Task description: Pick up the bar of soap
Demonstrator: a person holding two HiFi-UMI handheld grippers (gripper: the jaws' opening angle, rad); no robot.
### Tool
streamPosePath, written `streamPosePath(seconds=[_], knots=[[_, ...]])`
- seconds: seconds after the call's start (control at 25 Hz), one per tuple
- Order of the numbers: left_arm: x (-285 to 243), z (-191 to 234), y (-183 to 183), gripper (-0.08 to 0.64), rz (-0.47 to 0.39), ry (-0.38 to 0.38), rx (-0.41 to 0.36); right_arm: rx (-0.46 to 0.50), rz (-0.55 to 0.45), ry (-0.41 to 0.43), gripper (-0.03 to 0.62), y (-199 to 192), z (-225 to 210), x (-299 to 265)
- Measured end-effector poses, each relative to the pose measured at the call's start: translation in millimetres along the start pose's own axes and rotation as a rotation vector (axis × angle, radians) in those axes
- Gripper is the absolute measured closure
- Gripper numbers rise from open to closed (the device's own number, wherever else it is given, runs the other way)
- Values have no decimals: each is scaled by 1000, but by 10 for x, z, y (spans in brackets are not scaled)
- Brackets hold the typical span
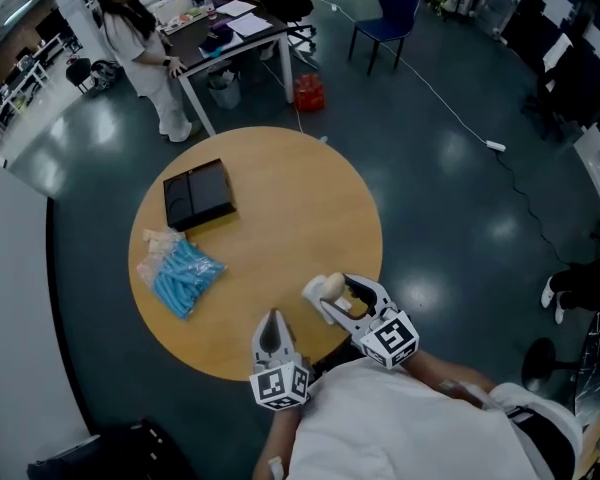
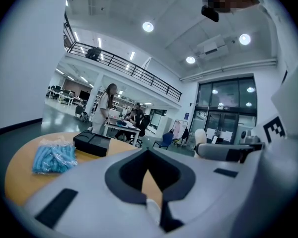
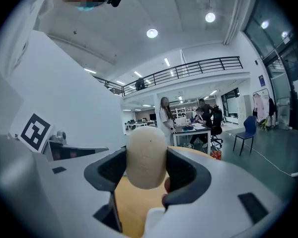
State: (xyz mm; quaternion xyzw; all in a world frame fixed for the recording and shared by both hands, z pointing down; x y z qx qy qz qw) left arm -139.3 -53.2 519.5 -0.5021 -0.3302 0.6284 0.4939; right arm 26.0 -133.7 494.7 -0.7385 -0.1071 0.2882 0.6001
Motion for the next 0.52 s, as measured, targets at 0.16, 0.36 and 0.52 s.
streamPosePath(seconds=[0.16, 0.36, 0.52], knots=[[-1, -20, 11, 554, -9, -1, -7, 6, -7, 3, 333, 18, -1, 5], [41, -42, -30, 554, -3, 8, 1, -4, -11, -6, 333, 9, -22, 56], [76, -29, -53, 554, -2, 18, 1, -3, -14, -6, 333, 9, -10, 88]])
Point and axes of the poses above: the fingertips, and each gripper's own axes: x backward along the fingers, z to its left, y out of its top, the point moved 6 cm from there along x, backward along the fingers, and after that the axes turned 6 degrees about z, right-handed, at the moved point
